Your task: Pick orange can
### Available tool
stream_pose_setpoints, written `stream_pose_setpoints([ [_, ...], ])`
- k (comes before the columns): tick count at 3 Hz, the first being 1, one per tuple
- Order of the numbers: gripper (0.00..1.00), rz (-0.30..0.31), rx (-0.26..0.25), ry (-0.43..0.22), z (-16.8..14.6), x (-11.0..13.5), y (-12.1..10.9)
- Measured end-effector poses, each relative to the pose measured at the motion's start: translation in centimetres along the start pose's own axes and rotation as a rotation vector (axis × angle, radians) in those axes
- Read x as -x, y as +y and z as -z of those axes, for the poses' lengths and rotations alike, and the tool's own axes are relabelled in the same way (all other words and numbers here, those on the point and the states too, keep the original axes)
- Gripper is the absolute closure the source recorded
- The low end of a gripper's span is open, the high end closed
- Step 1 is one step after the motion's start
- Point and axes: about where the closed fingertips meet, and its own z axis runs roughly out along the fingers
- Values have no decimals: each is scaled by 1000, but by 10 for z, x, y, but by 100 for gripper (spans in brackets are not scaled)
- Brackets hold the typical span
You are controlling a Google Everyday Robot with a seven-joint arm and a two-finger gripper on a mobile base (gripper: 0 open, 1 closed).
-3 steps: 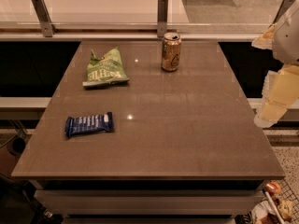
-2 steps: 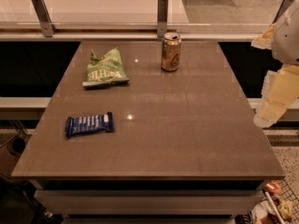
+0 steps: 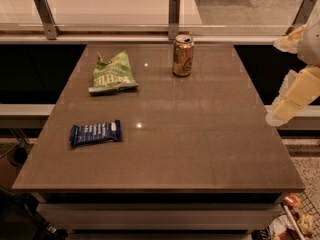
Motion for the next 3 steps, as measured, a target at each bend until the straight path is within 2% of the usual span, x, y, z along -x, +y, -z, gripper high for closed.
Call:
stream_pose_setpoints([
  [1,0,-72,-34,-117,-17,2,-21],
  [3,0,-174,-139,-357,-57,24,-80],
])
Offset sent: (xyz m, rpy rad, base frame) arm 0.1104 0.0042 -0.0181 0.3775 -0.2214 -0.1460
